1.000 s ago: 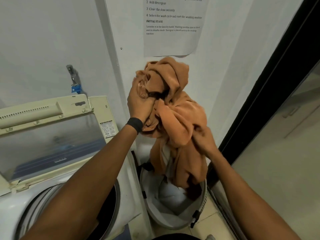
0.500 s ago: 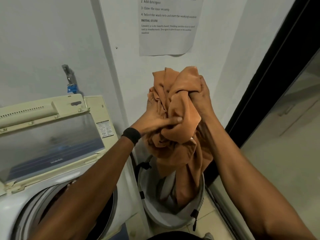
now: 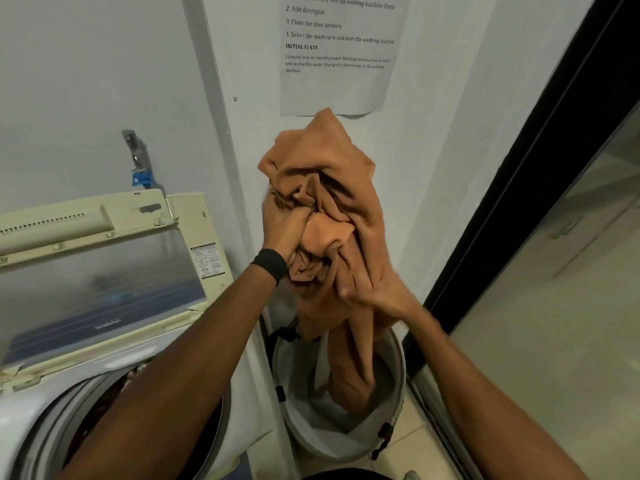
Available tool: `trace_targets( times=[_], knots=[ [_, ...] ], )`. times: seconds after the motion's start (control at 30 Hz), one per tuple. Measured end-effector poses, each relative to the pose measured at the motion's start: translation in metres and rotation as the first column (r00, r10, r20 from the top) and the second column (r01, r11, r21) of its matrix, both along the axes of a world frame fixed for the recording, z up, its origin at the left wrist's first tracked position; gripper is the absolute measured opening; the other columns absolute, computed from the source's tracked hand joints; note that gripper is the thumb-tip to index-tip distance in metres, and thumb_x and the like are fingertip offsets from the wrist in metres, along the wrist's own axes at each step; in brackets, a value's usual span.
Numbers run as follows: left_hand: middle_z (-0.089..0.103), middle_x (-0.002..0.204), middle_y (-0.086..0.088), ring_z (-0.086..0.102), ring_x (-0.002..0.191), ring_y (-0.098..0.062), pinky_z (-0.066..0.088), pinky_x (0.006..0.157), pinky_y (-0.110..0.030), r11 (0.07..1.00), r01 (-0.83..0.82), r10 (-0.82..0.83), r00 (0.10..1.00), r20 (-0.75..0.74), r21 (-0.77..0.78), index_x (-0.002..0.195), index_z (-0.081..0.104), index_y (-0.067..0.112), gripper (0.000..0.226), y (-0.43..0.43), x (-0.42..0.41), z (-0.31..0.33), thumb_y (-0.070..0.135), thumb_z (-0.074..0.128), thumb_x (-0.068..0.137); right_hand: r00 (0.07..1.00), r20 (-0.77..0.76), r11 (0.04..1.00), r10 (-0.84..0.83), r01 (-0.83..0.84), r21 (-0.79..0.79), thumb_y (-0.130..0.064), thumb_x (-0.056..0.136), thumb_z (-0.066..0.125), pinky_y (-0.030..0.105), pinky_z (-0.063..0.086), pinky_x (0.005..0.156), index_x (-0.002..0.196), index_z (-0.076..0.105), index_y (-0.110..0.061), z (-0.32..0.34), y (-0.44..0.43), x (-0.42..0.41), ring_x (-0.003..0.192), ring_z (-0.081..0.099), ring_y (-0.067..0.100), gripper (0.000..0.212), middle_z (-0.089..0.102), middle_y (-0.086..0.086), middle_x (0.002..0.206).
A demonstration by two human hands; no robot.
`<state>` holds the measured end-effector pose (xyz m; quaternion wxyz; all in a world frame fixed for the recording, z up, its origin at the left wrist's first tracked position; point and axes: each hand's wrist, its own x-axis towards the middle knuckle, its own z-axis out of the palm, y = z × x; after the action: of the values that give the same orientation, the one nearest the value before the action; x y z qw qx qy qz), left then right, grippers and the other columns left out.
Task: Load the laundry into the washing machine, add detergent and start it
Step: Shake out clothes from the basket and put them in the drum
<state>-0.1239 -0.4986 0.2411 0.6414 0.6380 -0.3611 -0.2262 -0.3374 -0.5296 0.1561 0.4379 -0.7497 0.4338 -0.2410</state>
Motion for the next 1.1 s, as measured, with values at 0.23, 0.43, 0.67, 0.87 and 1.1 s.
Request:
trace_targets(
  times=[0.23, 0.43, 0.67, 0.87, 1.1],
  knots=[
    [0.07, 0.11, -0.007, 0.068, 0.098, -0.019, 0.058, 0.087, -0.033, 0.998, -0.008, 0.002, 0.996, 0.085, 0.06, 0.118, 0.063, 0.014, 0.071, 0.011, 0.001, 0.006, 0.058, 0.076, 0.064, 0.983, 0.156, 0.996, -0.092, 0.088, 0.035, -0.014, 0.1, 0.063, 0.037, 0.058, 0.087, 0.109, 0.063, -0.039, 0.014, 0.007, -0.002, 0.102, 0.069, 0.018, 0.027, 0.07, -0.007, 0.107],
    [0.052, 0.119, 0.003, 0.056, 0.109, -0.019, 0.048, 0.093, -0.023, 0.993, -0.016, -0.019, 0.956, 0.294, 0.117, 0.14, 0.05, 0.01, 0.075, 0.019, -0.011, 0.001, 0.042, 0.083, 0.081, 0.602, 0.737, 0.951, -0.307, 0.219, 0.217, -0.007, 0.102, 0.051, 0.043, 0.058, 0.098, 0.127, 0.067, -0.007, 0.119, -0.03, 0.001, 0.115, 0.068, 0.031, 0.03, 0.07, 0.017, 0.124],
    [0.05, 0.142, 0.016, 0.046, 0.136, -0.009, 0.035, 0.12, -0.031, 0.85, 0.451, -0.52, 0.801, 0.298, 0.272, 0.149, 0.034, 0.029, 0.102, 0.017, -0.014, 0.008, 0.046, 0.094, 0.069, 0.44, 0.794, 0.887, -0.42, 0.016, 0.461, -0.014, 0.11, 0.041, 0.03, 0.06, 0.069, 0.105, 0.063, -0.002, 0.14, -0.015, 0.038, 0.074, 0.067, 0.017, 0.025, 0.069, 0.009, 0.082],
    [0.047, 0.154, 0.004, 0.048, 0.139, -0.018, 0.04, 0.118, -0.044, 0.962, 0.178, -0.24, 0.91, 0.339, 0.205, 0.154, 0.029, 0.031, 0.137, 0.011, -0.036, 0.002, 0.084, 0.087, 0.041, 0.458, 0.739, 0.775, -0.494, -0.152, 0.613, -0.026, 0.11, 0.035, 0.036, 0.057, 0.099, 0.117, 0.067, -0.007, 0.111, -0.007, 0.041, 0.087, 0.072, 0.013, 0.038, 0.07, 0.007, 0.104],
    [0.068, 0.119, 0.01, 0.065, 0.103, -0.004, 0.055, 0.094, -0.025, 0.997, 0.039, -0.047, 0.99, 0.136, 0.064, 0.13, 0.06, 0.026, 0.081, 0.002, -0.042, -0.003, 0.054, 0.092, 0.061, 0.542, 0.8, 0.935, -0.258, -0.068, 0.348, -0.015, 0.098, 0.063, 0.047, 0.052, 0.106, 0.132, 0.059, -0.002, 0.111, -0.022, 0.033, 0.107, 0.068, 0.028, 0.037, 0.068, 0.02, 0.119]
  ],
)
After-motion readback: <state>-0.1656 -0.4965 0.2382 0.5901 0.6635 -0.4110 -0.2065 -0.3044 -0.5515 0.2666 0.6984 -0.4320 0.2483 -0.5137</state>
